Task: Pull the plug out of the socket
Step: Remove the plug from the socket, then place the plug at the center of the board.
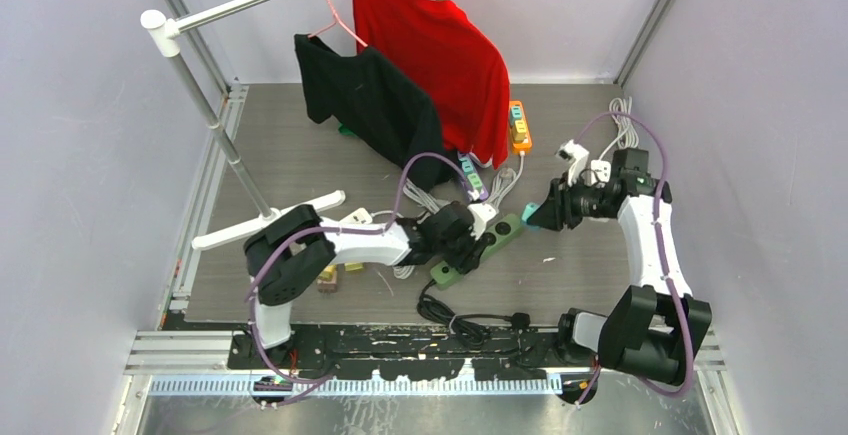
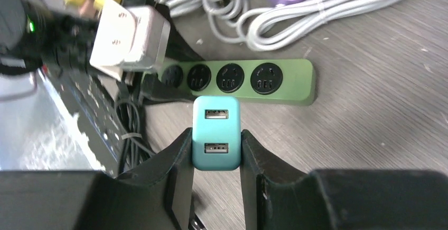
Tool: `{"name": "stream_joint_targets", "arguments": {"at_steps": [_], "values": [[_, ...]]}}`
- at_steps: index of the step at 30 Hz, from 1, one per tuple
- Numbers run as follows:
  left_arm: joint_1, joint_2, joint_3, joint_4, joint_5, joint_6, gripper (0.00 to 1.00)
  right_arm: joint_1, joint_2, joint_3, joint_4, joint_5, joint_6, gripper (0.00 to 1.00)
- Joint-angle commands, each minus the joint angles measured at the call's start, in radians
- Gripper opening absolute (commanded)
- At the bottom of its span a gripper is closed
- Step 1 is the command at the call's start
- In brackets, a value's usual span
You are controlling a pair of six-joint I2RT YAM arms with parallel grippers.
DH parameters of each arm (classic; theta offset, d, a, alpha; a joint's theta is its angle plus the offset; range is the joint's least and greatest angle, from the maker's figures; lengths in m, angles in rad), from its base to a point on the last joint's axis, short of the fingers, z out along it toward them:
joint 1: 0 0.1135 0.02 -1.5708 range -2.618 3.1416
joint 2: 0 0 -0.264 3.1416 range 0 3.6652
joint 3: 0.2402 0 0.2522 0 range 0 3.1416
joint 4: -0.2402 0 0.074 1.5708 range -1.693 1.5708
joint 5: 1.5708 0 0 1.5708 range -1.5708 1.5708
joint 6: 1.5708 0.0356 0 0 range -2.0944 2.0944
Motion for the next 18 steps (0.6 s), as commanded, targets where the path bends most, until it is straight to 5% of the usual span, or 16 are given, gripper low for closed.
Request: {"name": "stream_joint_targets", "arguments": {"at_steps": [1,9,18], "values": [[0.004,0.095,0.154,-0.225,-0.098,-0.094,0.14,-0.088,-0.016,0.011,0.227,-0.06,0.404,0.01],[-0.025,0.11,0.282,-0.303,-0.162,-0.107,0.62,-0.162,-0.02,-0.058,0.294,-0.124,0.534,0.02],[-0.031,-0.146,0.124,-0.169,-0.133,-0.094,0.74,-0.162,-0.027,-0.177,0.499,-0.248,0.799,0.03]]}}
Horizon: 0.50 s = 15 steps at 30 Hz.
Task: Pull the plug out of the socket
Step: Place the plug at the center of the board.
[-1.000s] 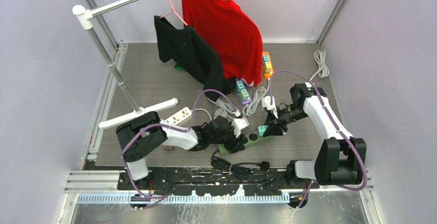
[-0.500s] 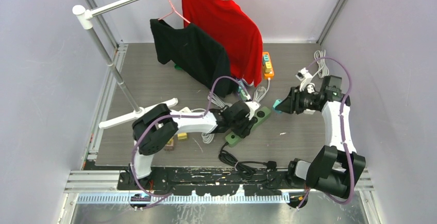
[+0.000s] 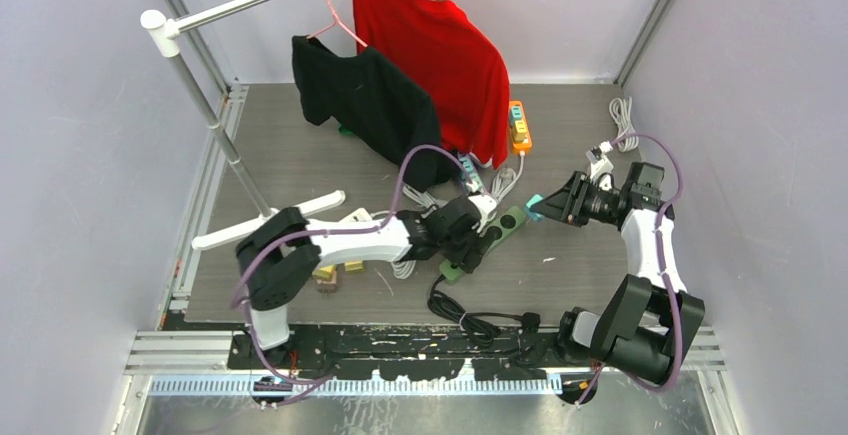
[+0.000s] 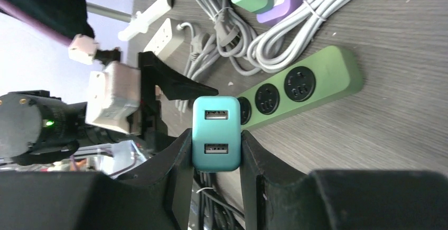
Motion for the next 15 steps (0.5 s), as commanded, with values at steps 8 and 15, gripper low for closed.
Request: {"name": "stream_joint_targets", "arguments": {"at_steps": [8,15], "values": [[-0.008,-0.489,-0.285,0.168,-0.023,0.005,0.75,-0.003,-0.017,-0.116,0.281,-0.167,0.393,0.03],[-0.003,-0.733,-0.454,0.232,-0.192,-0.193,1.0,-0.003,0.067,-0.151,0.392,-0.205,0.561,0.03]]}}
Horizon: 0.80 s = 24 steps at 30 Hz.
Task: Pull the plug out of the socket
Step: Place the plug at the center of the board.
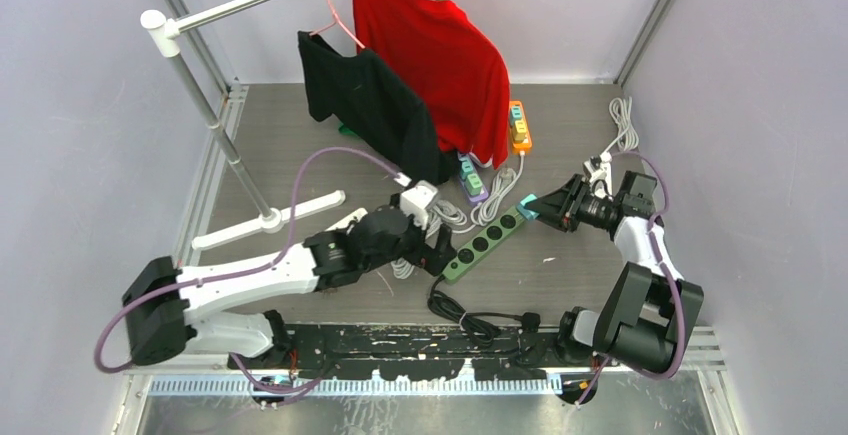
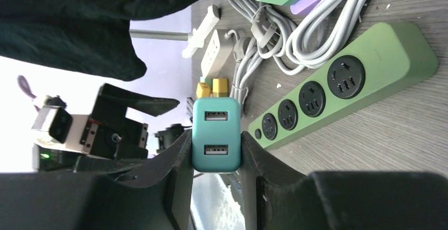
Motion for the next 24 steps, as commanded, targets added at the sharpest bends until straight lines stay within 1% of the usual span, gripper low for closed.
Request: {"name": "stream_joint_targets", "arguments": {"at_steps": [1,3,6,10,12,15,20,22,24], "values": [[0.006,-0.157,-0.108,0.123,-0.152,-0.201,1.0,-0.002,0.067,0.002,0.09,-0.074,0.131,0.03],[0.03,-0.213,-0.182,0.212,-0.136,-0.285,1.0,-0.001,0.101,0.006,0.078,-0.088,0.132,0.02],[0.076,-0.263,-0.262,0.323,-0.073,-0.403,1.0,0.003,0.138,0.012,0.055,-0.098,0.122,0.02],[0.099,-0.249,-0.257,0.318,-0.045,-0.523,0.97,0.04,0.151,0.008,0.035,-0.07,0.114,0.02],[0.099,-0.21,-0.23,0.307,-0.029,-0.568,0.96,0.074,0.155,0.006,0.011,-0.033,0.101,0.01],[0.099,-0.125,-0.165,0.259,-0.009,-0.666,0.92,0.14,0.168,0.01,-0.008,-0.017,0.096,0.01],[0.099,0.06,-0.012,0.133,0.085,-0.734,0.86,0.246,0.184,0.01,-0.029,0.006,0.083,0.01],[0.098,0.125,0.038,0.115,0.133,-0.745,0.77,0.277,0.188,0.009,-0.028,0.01,0.08,0.01],[0.096,0.196,0.069,0.134,0.197,-0.747,0.67,0.305,0.193,0.008,-0.027,0.009,0.077,0.01]]}}
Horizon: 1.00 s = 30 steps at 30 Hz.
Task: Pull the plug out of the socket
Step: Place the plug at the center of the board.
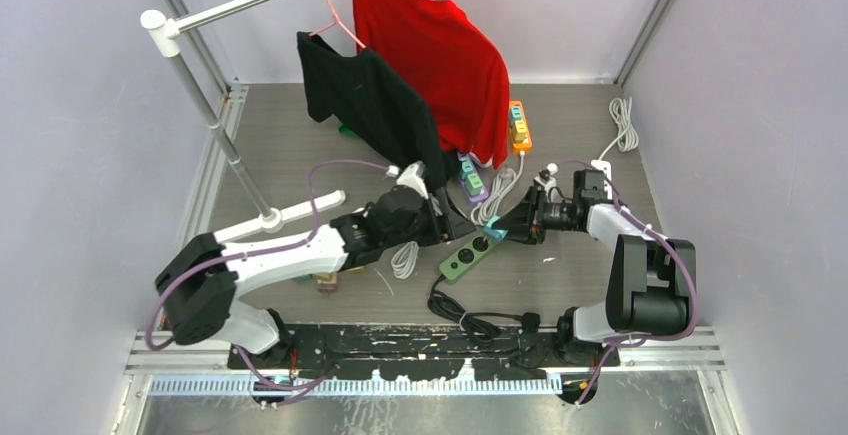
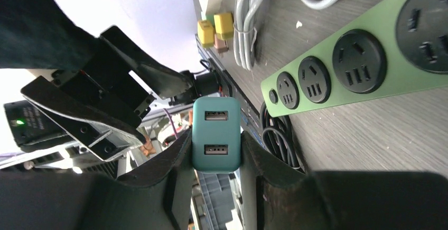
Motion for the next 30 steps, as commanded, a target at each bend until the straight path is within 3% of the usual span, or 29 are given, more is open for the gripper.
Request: {"name": "stream_joint_targets", "arguments": {"at_steps": [1,6,9,15,20,30], "values": [[-0.003,0.118,0.089,-0.001,0.159,-0.059,0.66,0.05,0.005,0.01,-0.006,-0.008,-0.012,0.01],[-0.009,0.205,0.101,0.122,0.279,-0.076,0.62,0.065,0.007,0.006,-0.002,-0.025,-0.02,0.01],[-0.024,0.196,0.09,0.137,0.253,-0.006,0.63,0.068,0.001,0.001,0.004,-0.034,-0.021,0.02],[-0.071,0.168,0.125,0.038,0.118,0.104,0.7,0.081,0.008,0.0,0.005,-0.029,-0.021,0.02],[-0.118,0.223,0.268,-0.149,0.012,0.196,0.82,0.093,0.012,0.005,0.005,-0.032,-0.02,0.03],[-0.124,0.315,0.395,-0.258,-0.038,0.285,0.77,0.098,0.009,0.003,0.006,-0.054,-0.021,0.05]]}}
